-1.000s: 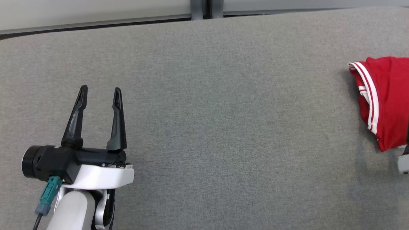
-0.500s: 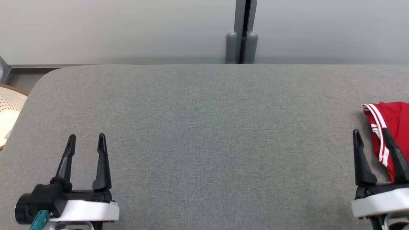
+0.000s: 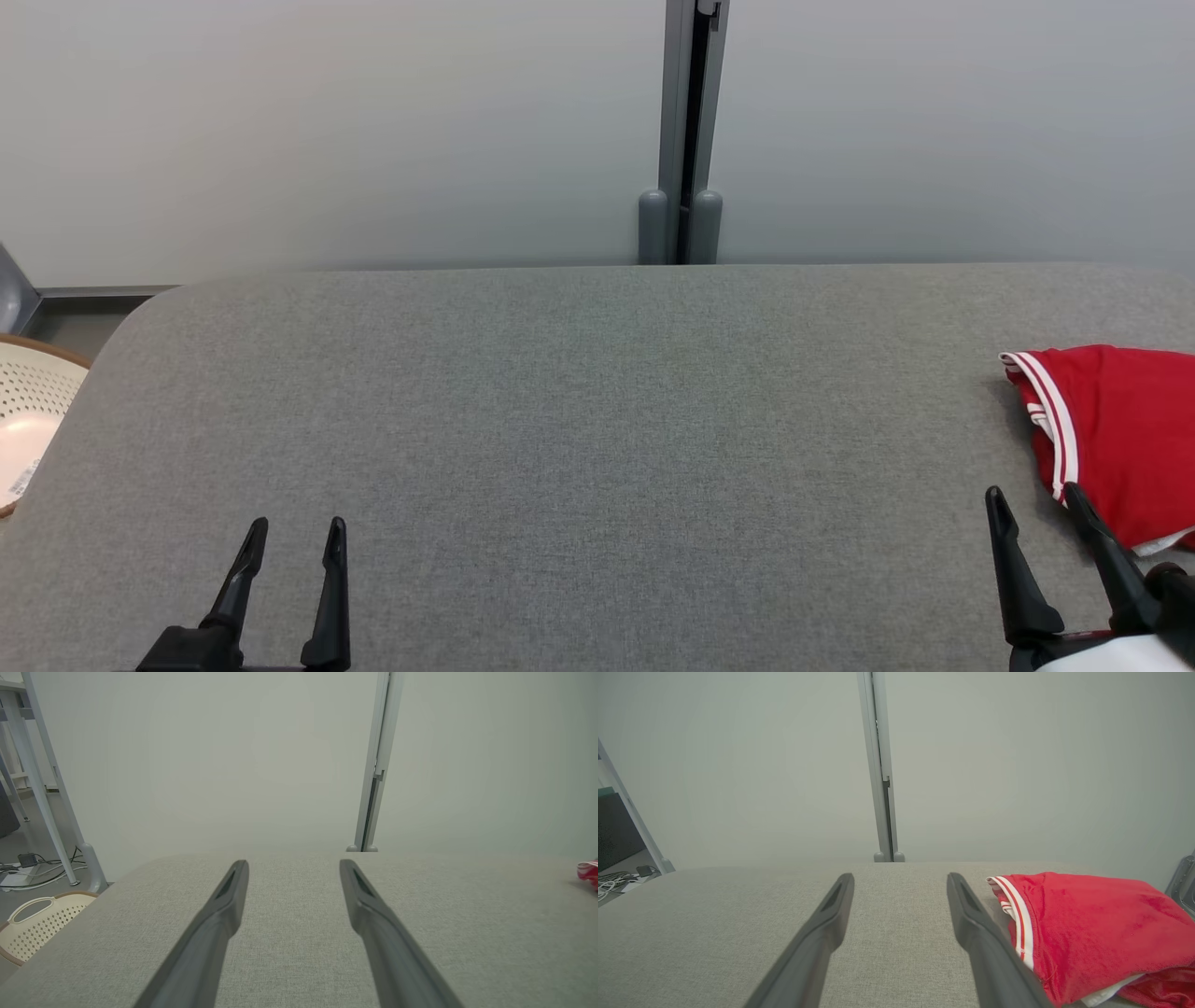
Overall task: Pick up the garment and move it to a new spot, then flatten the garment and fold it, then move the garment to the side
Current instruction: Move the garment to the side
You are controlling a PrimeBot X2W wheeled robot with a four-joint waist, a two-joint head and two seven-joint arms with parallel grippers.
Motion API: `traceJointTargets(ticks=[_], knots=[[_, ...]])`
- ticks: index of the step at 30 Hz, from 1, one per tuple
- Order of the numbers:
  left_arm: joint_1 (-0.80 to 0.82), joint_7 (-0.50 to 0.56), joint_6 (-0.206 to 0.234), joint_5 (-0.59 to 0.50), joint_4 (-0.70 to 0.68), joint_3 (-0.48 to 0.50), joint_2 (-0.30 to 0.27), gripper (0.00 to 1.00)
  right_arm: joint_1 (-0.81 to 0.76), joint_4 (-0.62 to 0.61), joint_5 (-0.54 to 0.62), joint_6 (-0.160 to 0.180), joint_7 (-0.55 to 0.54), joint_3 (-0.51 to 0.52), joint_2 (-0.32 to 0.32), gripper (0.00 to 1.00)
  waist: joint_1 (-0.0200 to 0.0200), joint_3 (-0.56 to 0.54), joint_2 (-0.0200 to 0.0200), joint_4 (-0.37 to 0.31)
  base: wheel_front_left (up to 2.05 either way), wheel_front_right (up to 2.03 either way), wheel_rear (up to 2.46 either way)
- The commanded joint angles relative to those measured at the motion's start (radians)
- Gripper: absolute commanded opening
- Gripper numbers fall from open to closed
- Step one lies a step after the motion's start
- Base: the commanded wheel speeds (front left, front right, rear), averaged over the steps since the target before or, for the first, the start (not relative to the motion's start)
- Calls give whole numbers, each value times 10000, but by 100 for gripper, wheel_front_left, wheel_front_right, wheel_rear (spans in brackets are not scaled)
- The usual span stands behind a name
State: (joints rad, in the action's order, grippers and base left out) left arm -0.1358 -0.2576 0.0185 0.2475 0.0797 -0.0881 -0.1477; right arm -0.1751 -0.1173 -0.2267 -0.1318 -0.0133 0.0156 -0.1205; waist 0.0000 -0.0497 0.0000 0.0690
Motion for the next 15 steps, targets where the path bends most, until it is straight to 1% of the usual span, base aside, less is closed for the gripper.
traceJointTargets(ticks=[1,8,15], knots=[[-137,18,38,-45,41,3,-94,100,-149,-74,33,22,-69,2,18,100,0,-122,0,-51,0,0,0],[-382,166,165,-103,217,-31,-230,100,-477,-166,96,22,-253,61,39,100,0,-326,0,-112,0,0,0],[-308,243,175,-63,355,-65,-326,100,-534,-203,155,22,-375,129,68,100,0,-352,0,-104,0,0,0]])
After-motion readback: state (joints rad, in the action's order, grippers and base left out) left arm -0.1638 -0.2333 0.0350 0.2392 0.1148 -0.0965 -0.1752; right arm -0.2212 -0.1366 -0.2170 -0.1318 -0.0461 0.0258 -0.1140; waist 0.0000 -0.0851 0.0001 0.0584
